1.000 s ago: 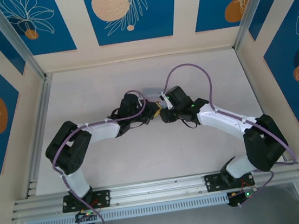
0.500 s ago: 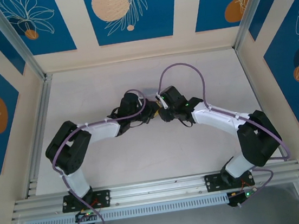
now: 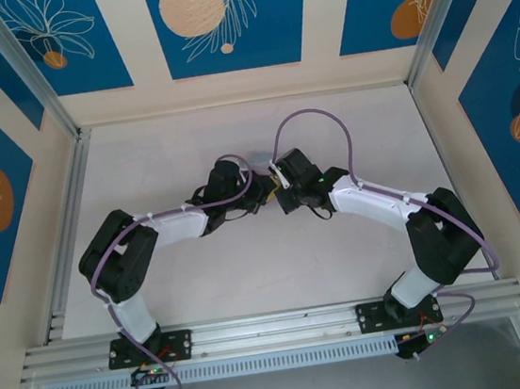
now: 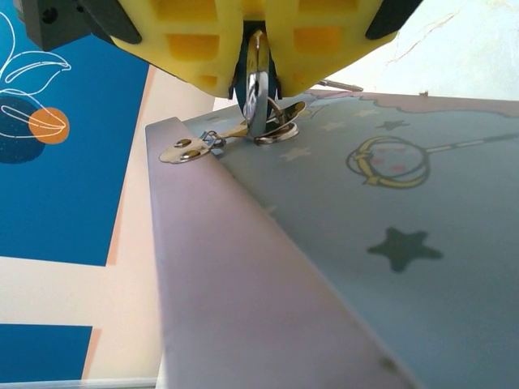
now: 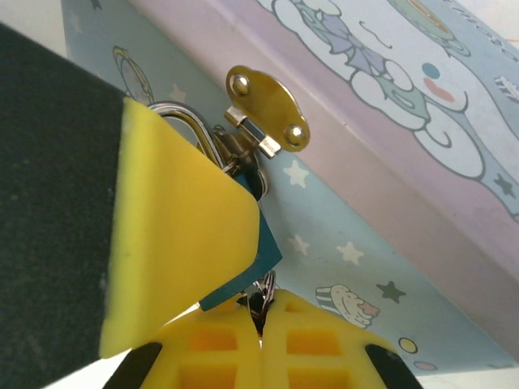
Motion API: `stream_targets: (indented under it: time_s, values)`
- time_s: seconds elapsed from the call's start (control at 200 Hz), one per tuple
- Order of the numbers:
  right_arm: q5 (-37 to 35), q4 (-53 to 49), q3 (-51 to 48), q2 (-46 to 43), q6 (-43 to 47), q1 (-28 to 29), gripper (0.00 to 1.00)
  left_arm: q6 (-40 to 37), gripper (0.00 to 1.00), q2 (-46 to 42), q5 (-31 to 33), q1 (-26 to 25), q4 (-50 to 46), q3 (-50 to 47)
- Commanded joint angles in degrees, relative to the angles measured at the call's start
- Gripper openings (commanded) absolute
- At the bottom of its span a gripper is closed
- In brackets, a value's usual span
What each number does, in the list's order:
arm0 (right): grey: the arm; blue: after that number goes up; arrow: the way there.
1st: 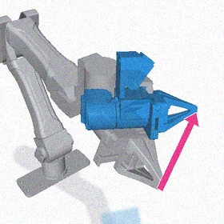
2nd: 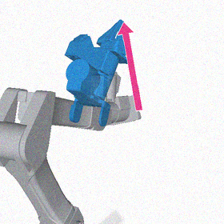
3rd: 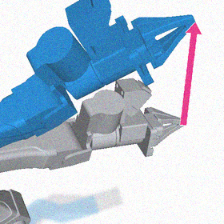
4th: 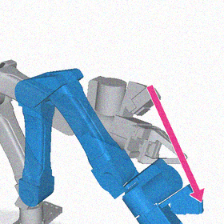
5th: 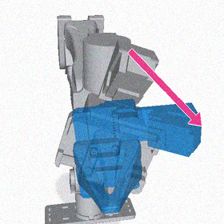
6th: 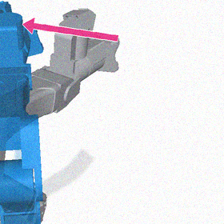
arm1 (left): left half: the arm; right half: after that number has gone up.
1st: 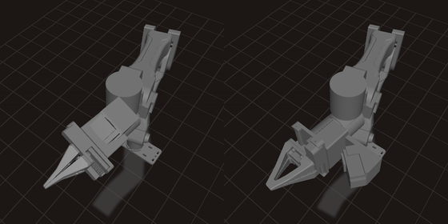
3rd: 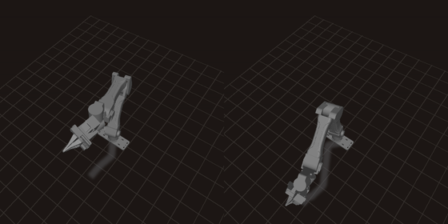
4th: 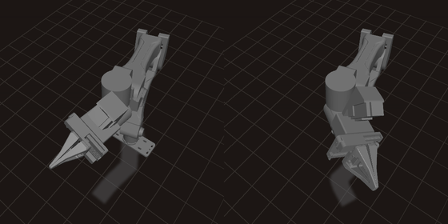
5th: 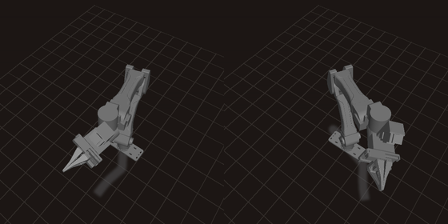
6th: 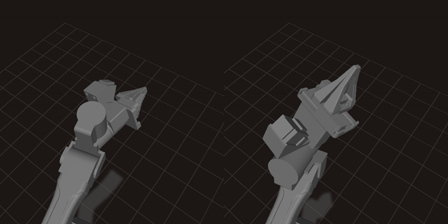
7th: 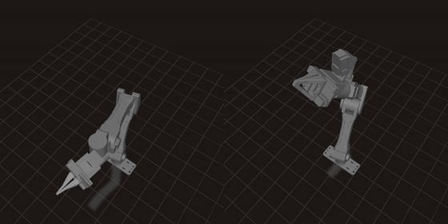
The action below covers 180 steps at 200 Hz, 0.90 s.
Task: Unlock the padlock with the key
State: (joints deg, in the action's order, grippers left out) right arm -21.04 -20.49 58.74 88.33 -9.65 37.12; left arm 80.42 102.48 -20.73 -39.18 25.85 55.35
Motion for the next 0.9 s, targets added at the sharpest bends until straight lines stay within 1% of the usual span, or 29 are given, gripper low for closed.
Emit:
stream_targets:
  time_s: [0.0, 0.075, 0.125, 0.22, 0.315, 0.44, 0.48, 0.55, 0.7, 0.865, 0.895]
  values:
    - [4.5, 2.6, 1.3, -1.8, -2.1, -1.1, 0.06, -1.4, 0.00, -0.4, -2.6, -0.5, 1.5, 1.8]
    - [7.5, 2.2, 0.4, -3.5, -3.1, -1.6, 0.27, -1.7, 0.00, -0.3, -2.3, -0.5, 1.2, 1.8]
    - [9.3, 1.8, -0.8, -5.1, -4.2, -2.2, 0.37, -2.0, 0.00, -0.3, -2.1, -0.5, 0.8, 1.7]
    - [13.2, 2.0, -4.0, -9.3, -9.1, -3.8, 0.44, -2.6, 0.00, 0.0, -1.8, -0.5, 0.4, 1.1]
    - [16.7, 3.7, -8.6, -13.9, -15.3, -5.0, 0.53, -4.8, 0.00, 0.0, -1.5, -0.6, -1.6, 0.7]
    - [23.1, 7.9, -14.4, -17.9, -25.3, -7.2, 0.57, -8.0, 0.00, -0.7, -1.4, -0.7, -5.7, -0.4]
    - [24.7, 9.5, -15.9, -18.5, -28.0, -7.6, 0.60, -8.8, 0.00, -0.8, -1.6, -0.9, -6.6, -0.9]
    - [27.8, 12.3, -17.9, -18.5, -31.9, -8.3, 0.61, -10.0, 0.00, -1.1, -1.5, -1.2, -7.9, -1.8]
    - [32.0, 17.7, -20.7, -16.8, -37.0, -8.5, 0.61, -10.7, 0.00, -0.7, -1.2, -2.8, -8.0, -4.0]
    - [32.6, 21.0, -21.7, -13.7, -39.8, -8.4, 0.61, -10.4, 0.00, 0.3, -0.9, -4.5, -7.0, -4.9]
    - [32.9, 21.2, -21.7, -13.1, -40.0, -8.4, 0.61, -10.5, 0.02, 0.4, -0.9, -4.7, -6.9, -4.9]
